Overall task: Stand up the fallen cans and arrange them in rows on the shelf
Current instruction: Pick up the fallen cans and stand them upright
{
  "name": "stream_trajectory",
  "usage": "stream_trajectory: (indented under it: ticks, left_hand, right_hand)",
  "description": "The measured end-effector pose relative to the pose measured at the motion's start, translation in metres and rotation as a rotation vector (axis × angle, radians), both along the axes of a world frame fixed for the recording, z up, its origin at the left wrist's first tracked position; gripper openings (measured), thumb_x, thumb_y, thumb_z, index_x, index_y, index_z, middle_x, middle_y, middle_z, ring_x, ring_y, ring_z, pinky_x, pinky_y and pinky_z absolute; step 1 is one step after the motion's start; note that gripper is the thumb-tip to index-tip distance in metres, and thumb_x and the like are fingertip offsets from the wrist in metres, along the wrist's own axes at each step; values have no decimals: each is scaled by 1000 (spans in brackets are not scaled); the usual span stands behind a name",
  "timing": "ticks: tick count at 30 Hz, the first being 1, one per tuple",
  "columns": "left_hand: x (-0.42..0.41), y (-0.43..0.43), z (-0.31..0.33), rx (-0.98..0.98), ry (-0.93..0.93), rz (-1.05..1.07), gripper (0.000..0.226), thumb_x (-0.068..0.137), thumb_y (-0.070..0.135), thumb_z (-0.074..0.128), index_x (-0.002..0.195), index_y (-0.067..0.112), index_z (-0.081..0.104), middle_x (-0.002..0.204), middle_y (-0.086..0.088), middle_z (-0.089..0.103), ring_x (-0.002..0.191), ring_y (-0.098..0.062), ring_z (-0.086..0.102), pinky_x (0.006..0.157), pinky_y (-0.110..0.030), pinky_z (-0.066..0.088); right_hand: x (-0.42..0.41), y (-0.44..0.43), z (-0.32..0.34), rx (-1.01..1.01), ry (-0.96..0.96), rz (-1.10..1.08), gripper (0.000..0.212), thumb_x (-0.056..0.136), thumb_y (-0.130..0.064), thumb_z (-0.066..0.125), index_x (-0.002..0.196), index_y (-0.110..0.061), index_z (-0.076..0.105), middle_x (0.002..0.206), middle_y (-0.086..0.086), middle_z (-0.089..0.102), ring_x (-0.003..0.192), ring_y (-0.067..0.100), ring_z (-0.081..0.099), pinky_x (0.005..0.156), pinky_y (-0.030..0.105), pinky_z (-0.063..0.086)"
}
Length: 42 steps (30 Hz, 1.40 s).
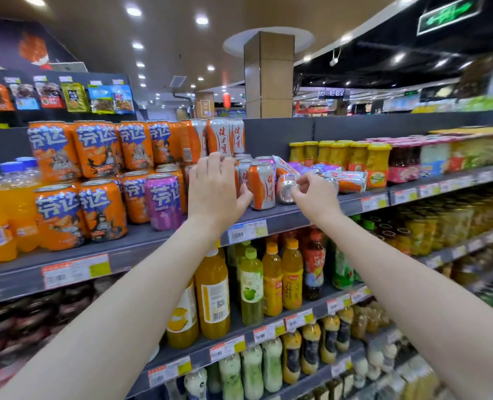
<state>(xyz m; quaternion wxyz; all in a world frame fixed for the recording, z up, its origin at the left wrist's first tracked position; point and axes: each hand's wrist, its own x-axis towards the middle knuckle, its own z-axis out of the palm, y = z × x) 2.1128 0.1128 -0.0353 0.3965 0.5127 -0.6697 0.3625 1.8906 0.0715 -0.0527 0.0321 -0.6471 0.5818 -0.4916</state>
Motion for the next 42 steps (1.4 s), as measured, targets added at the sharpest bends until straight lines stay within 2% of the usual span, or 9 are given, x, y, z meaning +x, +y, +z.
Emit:
stream_trajectory:
  ticks: [5,11,21,24,26,28,30,38,42]
  left_hand:
    - [-53,-13,-11,77,-39,-116,41,76,39,58,100,6,61,102,-16,58,91,-36,54,77,-45,43]
    - [-105,-39,-17,95,-61,-196,34,77,33,63,99,7,65,95,-13,62,86,-33,57,73,-43,45]
    - [-159,-94,-8,238,-101,23,37,78,28,66,103,1,63,98,-18,62,86,-36,56,72,-45,47]
    - [-172,-104,-6,299,-87,102,43,81,30,64,112,1,62,106,-18,62,93,-37,58,76,-45,47]
    - [-176,-110,-5,345,-62,169,43,85,34,59,117,5,59,111,-15,61,100,-34,57,79,-42,47]
    - [-177,-117,-4,370,-22,224,44,87,36,56,119,7,57,113,-13,61,104,-32,57,83,-41,47]
    - [-178,-123,-3,393,-3,268,47,88,39,55,123,7,55,116,-12,61,107,-31,57,85,-41,49]
    - [-187,-132,-3,556,67,354,66,93,48,58,143,9,41,134,-12,54,119,-33,55,85,-46,50]
    - [-188,-135,1,629,77,402,61,92,51,59,136,11,46,130,-10,59,115,-31,59,84,-44,52]
  right_hand:
    - [-47,3,-1,58,100,-131,24,89,-24,65,109,-11,66,98,6,70,94,27,64,82,40,53]
    - [-97,-21,10,90,84,-188,39,86,-36,70,115,-10,65,108,9,69,102,30,63,85,42,54]
    - [-120,-87,26,156,95,59,52,89,-42,69,127,-8,59,119,8,66,107,25,61,87,39,53]
    - [-120,-100,34,211,182,131,49,88,-43,67,115,-2,66,108,12,69,99,27,63,84,42,55]
    - [-120,-111,40,236,249,160,41,85,-44,69,92,-3,70,88,12,70,85,29,65,67,38,53]
    - [-118,-122,44,232,281,166,41,82,-46,71,69,-10,57,67,5,58,67,25,58,48,32,38]
    - [-115,-128,49,241,354,169,51,82,-53,72,62,-13,48,62,2,51,57,19,50,46,31,31]
    - [-107,-126,59,257,585,204,47,84,-57,70,89,-11,61,74,2,54,79,21,59,58,30,43]
    - [-113,-117,67,383,566,220,63,78,-67,72,100,-8,61,80,5,59,72,24,62,62,32,53]
